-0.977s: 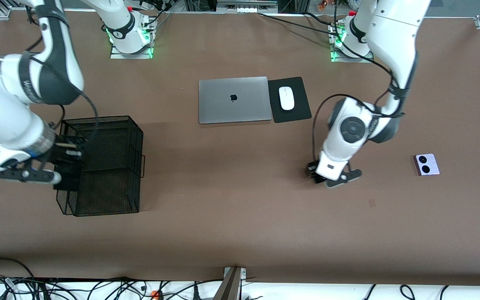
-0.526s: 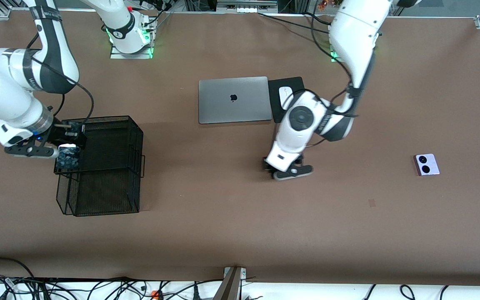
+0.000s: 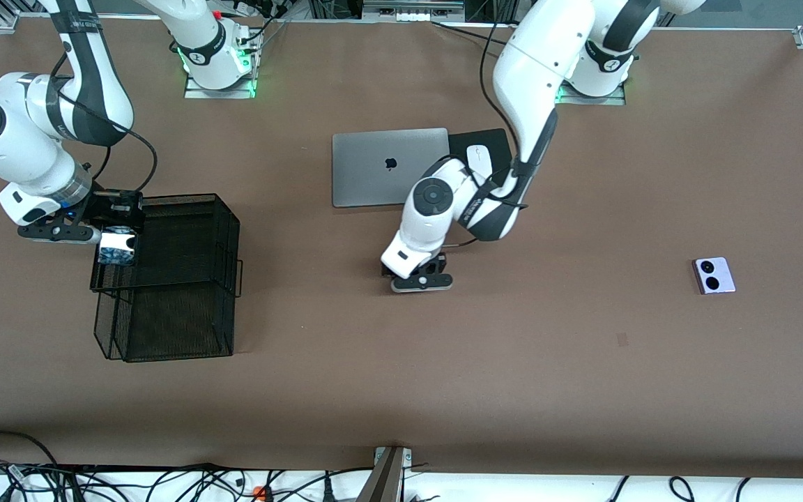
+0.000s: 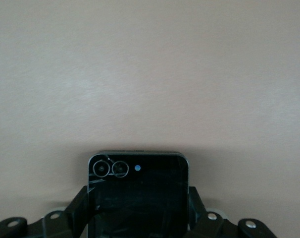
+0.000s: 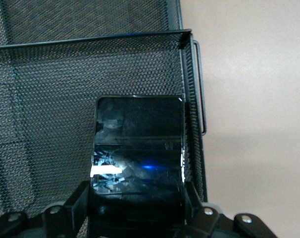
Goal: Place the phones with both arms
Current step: 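Release the phone into the basket while the left gripper sets down the flip, then reach the flip with the right gripper while the left gripper reaches another phone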
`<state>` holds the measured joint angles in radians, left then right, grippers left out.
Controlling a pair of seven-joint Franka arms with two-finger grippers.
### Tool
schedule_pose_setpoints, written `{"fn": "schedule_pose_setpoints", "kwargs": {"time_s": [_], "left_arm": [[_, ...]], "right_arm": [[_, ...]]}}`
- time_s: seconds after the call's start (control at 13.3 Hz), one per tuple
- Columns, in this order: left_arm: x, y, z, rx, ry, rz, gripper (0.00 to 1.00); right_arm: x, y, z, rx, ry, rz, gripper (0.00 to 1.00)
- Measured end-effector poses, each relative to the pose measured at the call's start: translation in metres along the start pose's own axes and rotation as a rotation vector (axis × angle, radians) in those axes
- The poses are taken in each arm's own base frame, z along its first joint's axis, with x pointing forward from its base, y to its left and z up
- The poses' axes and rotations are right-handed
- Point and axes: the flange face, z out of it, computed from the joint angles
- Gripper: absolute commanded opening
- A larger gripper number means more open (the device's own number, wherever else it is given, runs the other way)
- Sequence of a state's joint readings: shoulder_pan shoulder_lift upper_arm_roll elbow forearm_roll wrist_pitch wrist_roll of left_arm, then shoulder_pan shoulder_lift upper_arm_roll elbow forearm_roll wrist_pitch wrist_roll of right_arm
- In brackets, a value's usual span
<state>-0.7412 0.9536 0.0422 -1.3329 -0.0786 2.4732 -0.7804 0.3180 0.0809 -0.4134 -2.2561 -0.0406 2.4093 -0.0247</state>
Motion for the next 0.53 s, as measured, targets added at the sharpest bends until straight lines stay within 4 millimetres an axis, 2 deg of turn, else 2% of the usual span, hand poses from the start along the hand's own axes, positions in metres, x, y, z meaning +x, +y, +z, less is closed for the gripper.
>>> {"fn": "schedule_pose_setpoints", "kwargs": {"time_s": [0.08, 0.15, 0.23, 0.3, 0.53], "left_arm": [[-0.001, 0.006, 0.001, -0.008, 0.006, 0.006, 0.04], [-0.001, 0.009, 0.003, -0.009, 0.007, 0.01, 0.23], [-0.001, 0.009, 0.003, -0.009, 0.006, 0.01, 0.97], [-0.001, 0.01, 0.003, -0.008, 0.006, 0.01, 1.0], [-0.006, 0.015, 0.007, -0.001, 0.014, 0.026, 1.0]], "right_arm": [[0.0, 0.001, 0.002, -0.001, 0.018, 0.0, 0.0], [-0.001, 0.001, 0.005, -0.003, 0.033, 0.0, 0.0], [-0.001, 0.001, 0.008, -0.004, 0.041, -0.001, 0.0], [0.0, 0.0, 0.01, -0.006, 0.052, -0.002, 0.0], [0.002, 0.0, 0.02, -0.004, 0.068, 0.012, 0.0]]}}
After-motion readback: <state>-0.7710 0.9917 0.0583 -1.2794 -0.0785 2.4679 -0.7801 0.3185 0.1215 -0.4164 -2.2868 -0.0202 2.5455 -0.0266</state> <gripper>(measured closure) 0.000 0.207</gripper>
